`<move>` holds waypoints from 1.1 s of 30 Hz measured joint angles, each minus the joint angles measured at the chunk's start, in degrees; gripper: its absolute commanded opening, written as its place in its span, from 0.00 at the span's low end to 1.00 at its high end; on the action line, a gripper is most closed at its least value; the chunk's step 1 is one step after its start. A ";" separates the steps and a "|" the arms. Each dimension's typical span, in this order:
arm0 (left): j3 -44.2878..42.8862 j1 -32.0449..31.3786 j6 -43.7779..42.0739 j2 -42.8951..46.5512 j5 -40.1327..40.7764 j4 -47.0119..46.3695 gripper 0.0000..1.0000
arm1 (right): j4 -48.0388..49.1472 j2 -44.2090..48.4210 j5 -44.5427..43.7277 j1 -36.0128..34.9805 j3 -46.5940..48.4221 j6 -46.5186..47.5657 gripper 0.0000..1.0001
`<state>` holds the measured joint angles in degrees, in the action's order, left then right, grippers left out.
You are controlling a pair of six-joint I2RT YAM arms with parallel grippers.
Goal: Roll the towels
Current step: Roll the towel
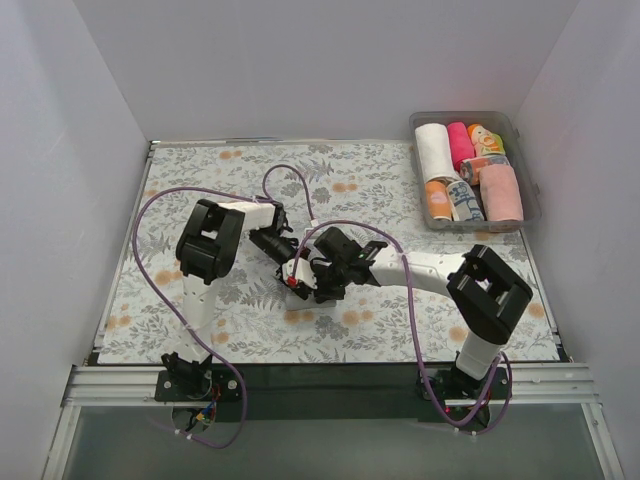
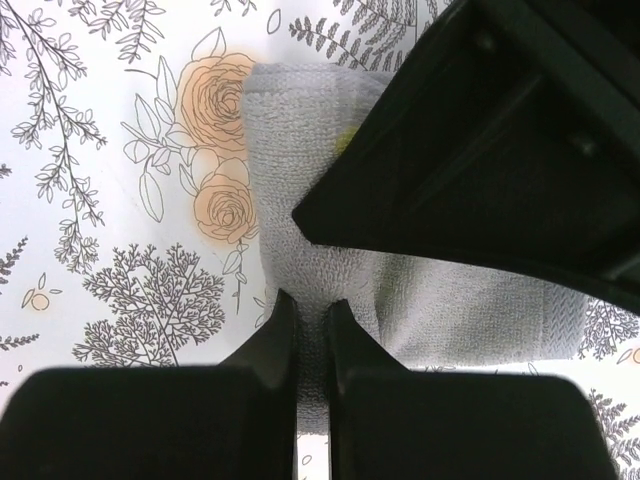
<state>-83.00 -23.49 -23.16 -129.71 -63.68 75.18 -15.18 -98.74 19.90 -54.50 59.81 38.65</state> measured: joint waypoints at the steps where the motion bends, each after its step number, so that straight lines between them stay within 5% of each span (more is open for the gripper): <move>1: 0.00 0.17 -0.11 0.09 0.04 -0.31 0.41 | -0.13 0.00 0.37 0.07 0.02 0.15 0.01; 7: 2.73 2.69 0.68 4.70 2.01 -6.10 0.54 | -3.98 -2.49 4.33 0.63 3.80 -0.59 0.01; 23: 20.52 21.11 0.68 28.48 20.41 -31.06 0.56 | -22.27 -19.76 27.65 6.14 21.03 -13.07 0.01; 29: 31.67 19.85 -4.24 48.06 21.27 -32.81 0.62 | -29.79 -29.29 37.27 8.98 29.05 -16.41 0.01; 33: 37.86 12.79 -7.39 60.41 23.04 -34.10 0.64 | -33.31 -33.70 41.64 9.84 32.37 -18.45 0.01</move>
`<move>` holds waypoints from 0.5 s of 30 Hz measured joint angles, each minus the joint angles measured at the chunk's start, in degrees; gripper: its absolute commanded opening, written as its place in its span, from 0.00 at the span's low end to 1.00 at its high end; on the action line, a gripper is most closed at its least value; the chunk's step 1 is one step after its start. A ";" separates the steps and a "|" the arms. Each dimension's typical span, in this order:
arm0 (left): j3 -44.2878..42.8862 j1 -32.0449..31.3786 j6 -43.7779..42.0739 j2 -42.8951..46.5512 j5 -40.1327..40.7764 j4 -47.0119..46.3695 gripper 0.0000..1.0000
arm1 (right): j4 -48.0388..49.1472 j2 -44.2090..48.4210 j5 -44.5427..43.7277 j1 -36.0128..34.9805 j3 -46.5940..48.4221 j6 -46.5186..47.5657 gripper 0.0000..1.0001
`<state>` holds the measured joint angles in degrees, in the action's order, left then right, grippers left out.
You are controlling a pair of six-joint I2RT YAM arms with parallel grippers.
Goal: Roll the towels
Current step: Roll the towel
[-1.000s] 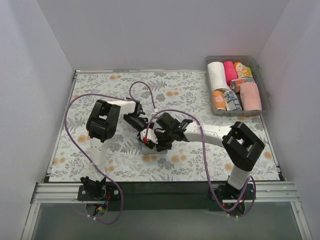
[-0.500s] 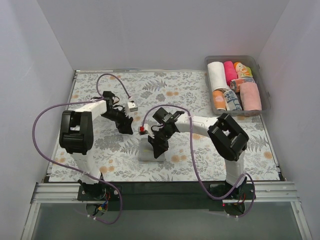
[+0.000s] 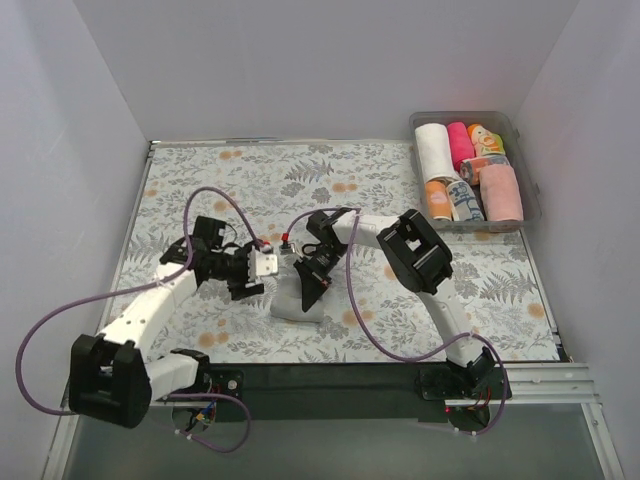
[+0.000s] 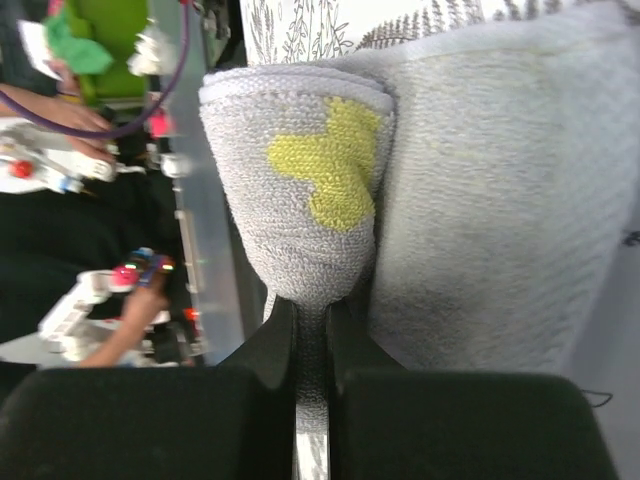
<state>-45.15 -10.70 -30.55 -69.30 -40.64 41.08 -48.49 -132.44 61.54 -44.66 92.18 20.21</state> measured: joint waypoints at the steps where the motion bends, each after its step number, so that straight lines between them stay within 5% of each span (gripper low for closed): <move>1: 1.75 -2.80 -0.44 2.36 0.90 -0.24 0.64 | -0.79 -1.03 1.03 0.22 0.59 -0.57 0.01; 9: 9.01 -23.17 0.24 6.82 8.02 -3.23 0.64 | -4.90 -6.08 6.19 1.99 3.32 -2.97 0.01; 15: 9.03 -30.71 1.77 1.99 12.04 -7.82 0.63 | -6.16 -7.78 7.91 2.71 3.82 -3.65 0.01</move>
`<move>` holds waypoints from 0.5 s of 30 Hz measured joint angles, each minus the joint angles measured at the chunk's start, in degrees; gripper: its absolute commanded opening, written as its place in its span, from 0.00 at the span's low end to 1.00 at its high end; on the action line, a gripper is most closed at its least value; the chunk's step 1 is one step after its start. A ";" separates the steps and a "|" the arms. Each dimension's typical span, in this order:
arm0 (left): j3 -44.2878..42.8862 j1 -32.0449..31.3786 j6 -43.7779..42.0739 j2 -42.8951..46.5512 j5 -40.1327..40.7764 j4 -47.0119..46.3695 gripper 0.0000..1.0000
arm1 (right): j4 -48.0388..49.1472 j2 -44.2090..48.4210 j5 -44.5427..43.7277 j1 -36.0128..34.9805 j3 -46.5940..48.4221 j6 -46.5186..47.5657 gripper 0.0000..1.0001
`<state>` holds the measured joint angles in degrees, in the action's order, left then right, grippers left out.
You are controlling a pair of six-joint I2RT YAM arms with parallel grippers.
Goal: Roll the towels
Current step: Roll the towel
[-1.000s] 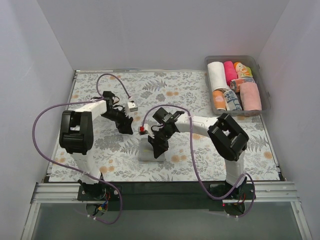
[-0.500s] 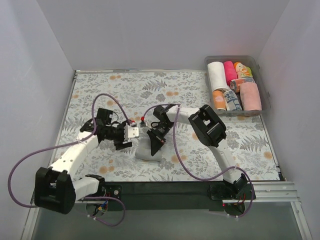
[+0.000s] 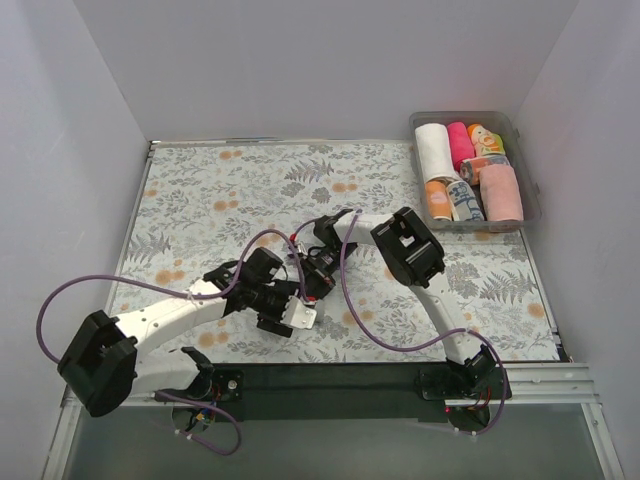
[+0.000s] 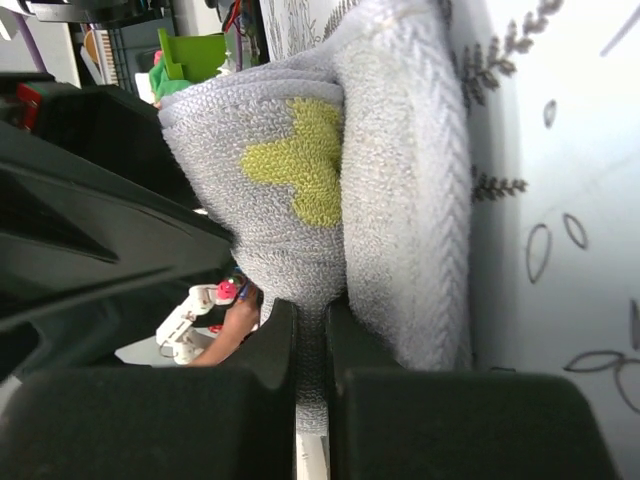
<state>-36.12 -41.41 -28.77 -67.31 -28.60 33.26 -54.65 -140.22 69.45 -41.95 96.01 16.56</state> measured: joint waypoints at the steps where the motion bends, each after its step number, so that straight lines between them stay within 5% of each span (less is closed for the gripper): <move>1: 0.04 -0.83 0.15 -0.83 0.90 -0.90 0.61 | -0.26 -0.22 0.15 0.13 0.04 -0.09 0.01; 6: 0.20 -3.30 0.35 -4.96 5.01 -5.53 0.47 | -1.05 -0.61 0.13 0.48 0.22 -0.17 0.01; 10: 0.11 -3.56 0.68 -8.00 6.64 -8.37 0.25 | -1.33 -0.59 -0.31 0.85 0.22 -0.22 0.06; 15: -0.94 -3.61 0.68 -9.46 6.05 -7.80 0.11 | -1.97 -0.37 -1.16 1.51 0.20 -0.24 0.25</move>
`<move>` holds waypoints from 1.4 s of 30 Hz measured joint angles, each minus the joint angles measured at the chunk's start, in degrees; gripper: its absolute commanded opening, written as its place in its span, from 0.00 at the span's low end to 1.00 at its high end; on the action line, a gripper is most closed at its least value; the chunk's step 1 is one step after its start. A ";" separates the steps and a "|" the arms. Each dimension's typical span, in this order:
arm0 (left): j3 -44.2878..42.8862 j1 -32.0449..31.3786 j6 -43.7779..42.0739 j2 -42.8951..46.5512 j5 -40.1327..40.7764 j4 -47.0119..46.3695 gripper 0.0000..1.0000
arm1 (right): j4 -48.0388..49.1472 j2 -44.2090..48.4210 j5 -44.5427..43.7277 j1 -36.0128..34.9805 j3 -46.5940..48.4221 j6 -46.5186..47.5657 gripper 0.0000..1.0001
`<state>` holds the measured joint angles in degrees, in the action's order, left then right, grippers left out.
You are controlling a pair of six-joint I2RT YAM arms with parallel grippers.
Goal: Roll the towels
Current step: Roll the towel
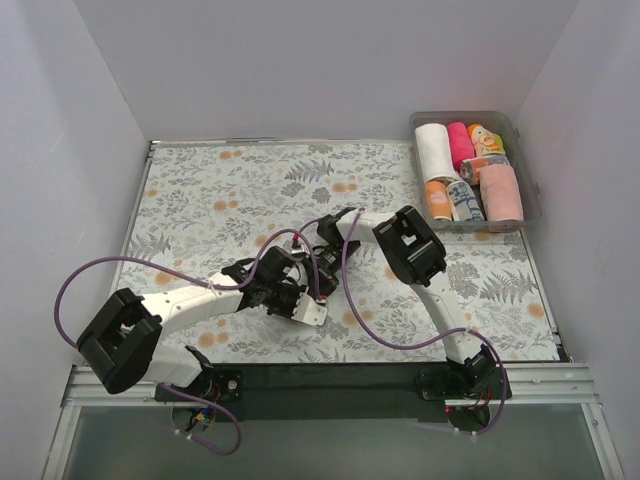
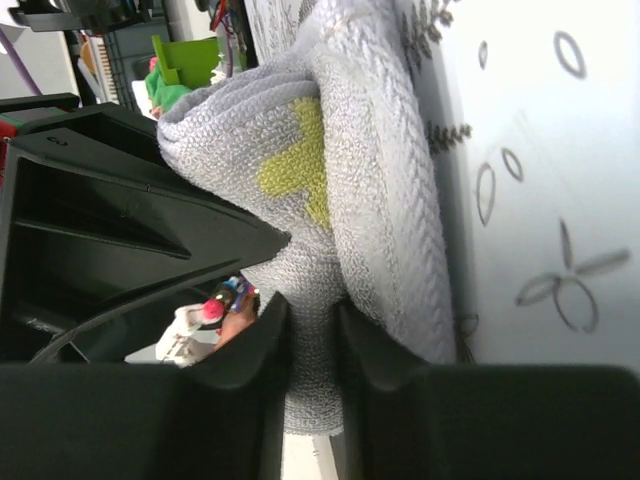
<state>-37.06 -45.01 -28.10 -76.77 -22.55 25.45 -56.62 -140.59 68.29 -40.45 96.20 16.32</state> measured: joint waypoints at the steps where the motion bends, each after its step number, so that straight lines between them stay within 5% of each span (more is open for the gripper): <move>1: -0.35 0.00 -0.02 -0.37 -0.28 0.15 0.09 | -0.22 0.11 -0.24 0.20 0.00 0.00 0.28; 8: -4.61 1.38 -0.22 -4.31 -4.28 4.35 0.02 | 0.00 5.35 -8.55 4.37 -0.46 0.59 0.45; 16: -16.65 11.15 -2.19 -17.29 -18.34 18.01 0.00 | 5.11 14.16 -21.49 15.34 -0.74 2.38 0.44; 24: -30.60 20.06 -2.84 -35.45 -32.94 34.62 0.00 | 8.79 27.02 -26.51 15.65 -8.83 4.81 0.41; 31: -41.99 23.41 -2.08 -48.81 -38.60 48.76 0.01 | 13.79 36.87 -31.52 10.60 -15.69 7.80 0.48; 33: -44.41 23.82 -1.90 -51.15 -38.80 51.56 0.01 | 16.35 38.53 -34.86 7.04 -17.84 9.27 0.64; 42: -47.78 24.79 -1.42 -55.19 -40.00 56.26 0.04 | 29.09 40.92 -46.01 -11.06 -24.87 14.69 0.63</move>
<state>-84.84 -20.23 -29.52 -131.96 -62.54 81.71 -27.53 -99.68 22.28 -51.51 71.33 31.00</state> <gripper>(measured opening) 0.228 0.650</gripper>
